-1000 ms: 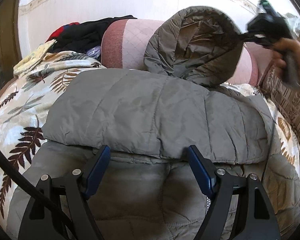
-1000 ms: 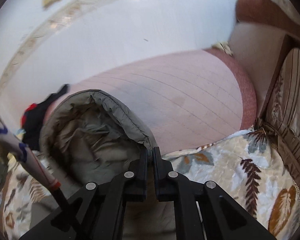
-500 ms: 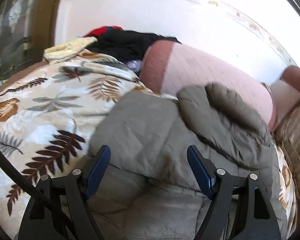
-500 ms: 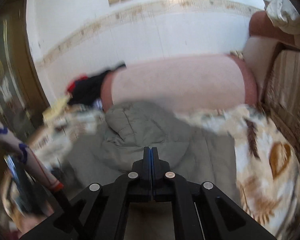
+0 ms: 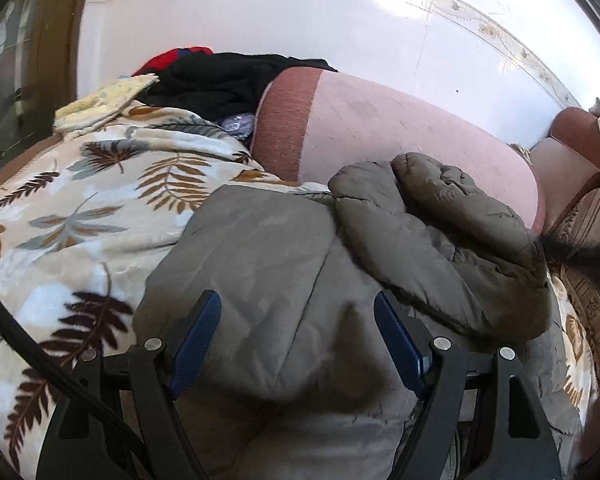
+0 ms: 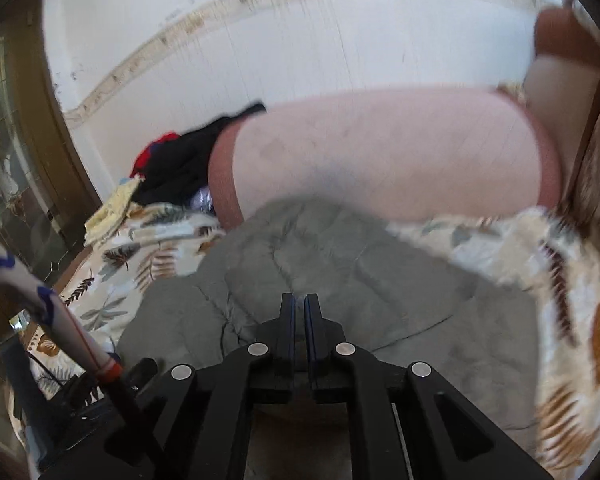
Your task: Fold large clothes
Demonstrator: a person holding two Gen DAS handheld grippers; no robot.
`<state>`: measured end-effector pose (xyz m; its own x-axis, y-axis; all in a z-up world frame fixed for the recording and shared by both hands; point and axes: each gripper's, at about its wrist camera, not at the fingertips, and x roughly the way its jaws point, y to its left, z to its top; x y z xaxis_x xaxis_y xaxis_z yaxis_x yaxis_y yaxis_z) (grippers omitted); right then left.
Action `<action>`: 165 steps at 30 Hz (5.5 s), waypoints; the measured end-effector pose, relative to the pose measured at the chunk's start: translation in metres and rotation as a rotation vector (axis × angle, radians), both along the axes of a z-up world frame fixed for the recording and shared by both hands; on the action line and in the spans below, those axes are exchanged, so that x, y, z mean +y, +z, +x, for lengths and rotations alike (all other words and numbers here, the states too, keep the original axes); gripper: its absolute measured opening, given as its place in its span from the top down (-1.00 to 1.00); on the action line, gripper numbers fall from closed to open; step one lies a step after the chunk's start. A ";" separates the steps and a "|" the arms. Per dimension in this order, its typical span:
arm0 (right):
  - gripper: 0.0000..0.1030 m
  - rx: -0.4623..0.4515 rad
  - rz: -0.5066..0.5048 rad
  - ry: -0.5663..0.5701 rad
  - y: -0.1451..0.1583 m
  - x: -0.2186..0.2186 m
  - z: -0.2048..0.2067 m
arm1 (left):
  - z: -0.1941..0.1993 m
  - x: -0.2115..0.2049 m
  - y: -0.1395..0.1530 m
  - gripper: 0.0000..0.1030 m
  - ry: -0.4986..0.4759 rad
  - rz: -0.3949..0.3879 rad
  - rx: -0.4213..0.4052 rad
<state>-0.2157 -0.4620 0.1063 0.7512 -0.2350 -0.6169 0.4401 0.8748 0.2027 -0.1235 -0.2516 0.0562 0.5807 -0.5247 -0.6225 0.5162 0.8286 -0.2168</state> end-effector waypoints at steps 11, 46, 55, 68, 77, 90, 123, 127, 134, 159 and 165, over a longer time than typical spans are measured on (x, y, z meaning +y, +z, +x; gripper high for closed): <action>0.89 0.147 0.139 0.012 -0.086 -0.001 0.011 | 0.006 -0.010 -0.017 -0.58 -0.021 0.070 0.066; 0.28 0.049 0.123 -0.192 -0.088 -0.011 -0.053 | -0.012 -0.064 -0.028 -0.75 -0.149 0.209 -0.037; 0.27 0.062 0.111 -0.191 -0.089 -0.011 -0.050 | -0.012 -0.064 -0.030 -0.82 -0.138 0.216 -0.040; 0.26 0.057 0.116 -0.191 -0.089 -0.011 -0.051 | -0.013 -0.063 -0.029 -0.83 -0.138 0.211 -0.041; 0.26 -0.111 -0.106 -0.251 -0.035 0.013 -0.074 | -0.013 -0.062 -0.028 -0.83 -0.138 0.211 -0.040; 0.26 -0.011 -0.015 -0.170 -0.067 -0.004 -0.049 | -0.006 -0.046 -0.008 -0.83 -0.102 0.135 -0.042; 0.13 0.067 0.011 -0.142 -0.087 -0.005 -0.042 | 0.031 -0.021 -0.030 -0.84 0.028 0.169 0.048; 0.12 0.065 0.012 -0.142 -0.087 -0.004 -0.042 | 0.031 -0.020 -0.028 -0.84 0.028 0.165 0.042; -0.08 0.040 -0.002 -0.141 -0.078 0.004 -0.045 | 0.022 -0.020 -0.019 -0.84 0.018 0.143 0.020; -0.30 0.079 -0.028 -0.101 -0.086 0.013 -0.035 | 0.006 -0.035 -0.026 -0.84 -0.033 0.199 -0.021; -0.32 0.082 -0.035 -0.102 -0.086 0.015 -0.033 | 0.006 -0.035 -0.025 -0.84 -0.033 0.198 -0.022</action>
